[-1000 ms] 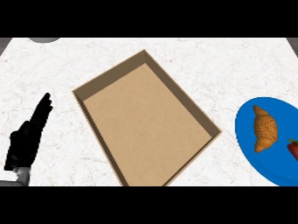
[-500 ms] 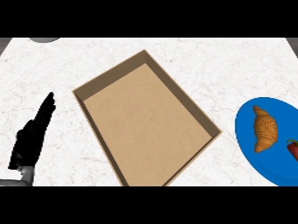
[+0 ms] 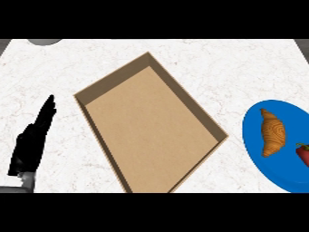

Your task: Pick the bell pepper from the plate and place it in the cardboard box

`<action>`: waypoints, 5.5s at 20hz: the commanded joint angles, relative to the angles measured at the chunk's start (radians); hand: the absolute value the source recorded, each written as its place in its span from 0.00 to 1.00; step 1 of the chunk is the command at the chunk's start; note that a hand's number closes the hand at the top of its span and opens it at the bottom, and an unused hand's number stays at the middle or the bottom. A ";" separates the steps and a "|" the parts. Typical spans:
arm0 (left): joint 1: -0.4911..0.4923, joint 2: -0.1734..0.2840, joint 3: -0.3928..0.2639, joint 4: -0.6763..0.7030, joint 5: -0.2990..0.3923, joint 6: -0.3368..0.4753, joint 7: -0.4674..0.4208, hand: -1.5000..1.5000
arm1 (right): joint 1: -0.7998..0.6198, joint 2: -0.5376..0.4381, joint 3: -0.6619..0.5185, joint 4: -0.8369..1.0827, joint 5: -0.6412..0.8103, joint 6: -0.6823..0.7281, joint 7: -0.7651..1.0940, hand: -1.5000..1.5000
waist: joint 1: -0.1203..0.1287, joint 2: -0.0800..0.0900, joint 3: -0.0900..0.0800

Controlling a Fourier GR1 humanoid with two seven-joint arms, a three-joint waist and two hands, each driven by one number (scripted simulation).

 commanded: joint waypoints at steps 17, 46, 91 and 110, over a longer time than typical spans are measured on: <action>0.052 -0.082 0.069 -0.028 -0.078 -0.084 -0.021 0.50 | -0.001 0.241 -0.085 0.015 0.310 0.010 0.069 0.00 | 0.005 0.001 0.001; 0.053 -0.183 0.137 -0.061 -0.176 -0.148 0.015 0.50 | -0.155 0.422 -0.131 0.185 0.582 0.037 0.008 0.00 | 0.008 0.002 0.001; -0.024 -0.190 0.172 -0.049 -0.186 -0.198 0.054 0.50 | -0.370 1.047 0.174 -0.877 0.549 0.178 0.982 1.00 | 0.013 0.002 0.001; -0.015 -0.231 0.150 -0.027 -0.234 -0.173 0.013 0.50 | -0.975 1.050 0.421 -0.048 0.461 -0.246 1.278 1.00 | 0.031 0.007 0.000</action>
